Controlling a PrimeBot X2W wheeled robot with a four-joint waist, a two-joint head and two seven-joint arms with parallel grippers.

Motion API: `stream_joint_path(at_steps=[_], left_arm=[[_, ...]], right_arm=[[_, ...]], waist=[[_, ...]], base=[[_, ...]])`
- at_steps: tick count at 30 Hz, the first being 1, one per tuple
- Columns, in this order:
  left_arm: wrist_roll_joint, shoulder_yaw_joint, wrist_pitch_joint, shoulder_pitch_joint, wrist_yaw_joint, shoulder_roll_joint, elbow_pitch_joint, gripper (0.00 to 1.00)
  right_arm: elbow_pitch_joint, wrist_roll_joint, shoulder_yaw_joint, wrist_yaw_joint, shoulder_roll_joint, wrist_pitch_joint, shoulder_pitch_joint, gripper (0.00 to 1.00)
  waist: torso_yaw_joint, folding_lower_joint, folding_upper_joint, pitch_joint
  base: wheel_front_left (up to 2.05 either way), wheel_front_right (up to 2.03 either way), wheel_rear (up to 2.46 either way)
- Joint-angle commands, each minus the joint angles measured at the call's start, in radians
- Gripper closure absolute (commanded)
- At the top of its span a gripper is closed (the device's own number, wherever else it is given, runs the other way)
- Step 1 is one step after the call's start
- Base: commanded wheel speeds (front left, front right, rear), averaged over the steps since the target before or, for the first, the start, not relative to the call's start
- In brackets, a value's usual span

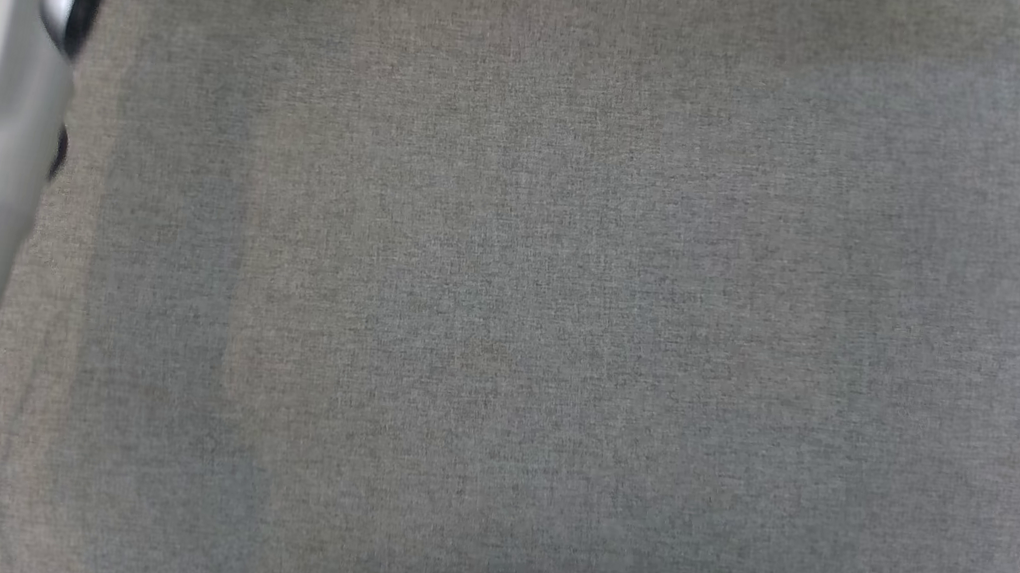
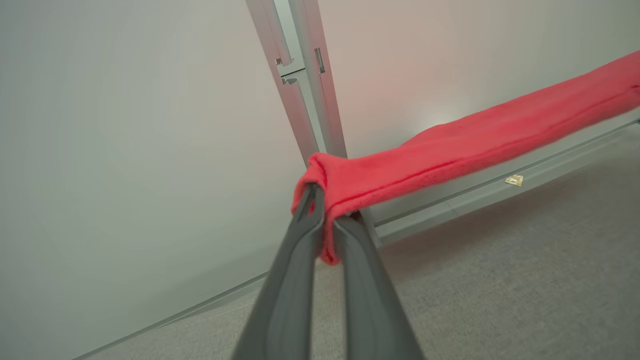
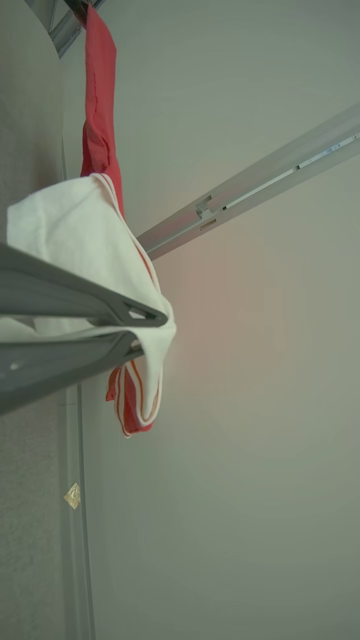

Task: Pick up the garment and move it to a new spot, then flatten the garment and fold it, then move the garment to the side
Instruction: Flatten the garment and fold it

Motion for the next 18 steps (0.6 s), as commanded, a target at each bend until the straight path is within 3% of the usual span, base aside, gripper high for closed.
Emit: stream_joint_path(at_steps=[1, 9, 12, 18], left_arm=[[-0.006, -0.018, -0.021, 0.063, -0.002, -0.004, 0.012, 1.0], [-0.044, -0.054, -0.082, 0.444, 0.012, -0.008, -0.035, 1.0], [-0.057, -0.053, -0.09, 0.6, 0.043, 0.005, -0.106, 1.0], [-0.056, -0.085, -0.056, 0.928, 0.135, 0.035, -0.316, 1.0]], right_arm=[[-0.034, 0.032, 0.01, 0.0, -0.028, -0.029, 0.094, 1.0], [-0.215, 0.109, -0.005, -0.001, -0.138, -0.116, 0.623, 1.0], [-0.277, 0.11, -0.052, -0.001, -0.137, -0.128, 0.803, 1.0], [-0.398, 0.104, -0.158, -0.001, -0.056, -0.098, 1.127, 1.0]], waist=[[0.0, -0.0001, 0.0, -0.038], [0.028, -0.0001, 0.0, -0.133], [0.037, -0.0001, 0.0, -0.185], [0.039, -0.0001, 0.0, -0.265]], base=[[0.0, 0.0, 0.0], [0.0, 0.0, 0.0], [0.0, 0.0, 0.0], [0.0, 0.0, 0.0]])
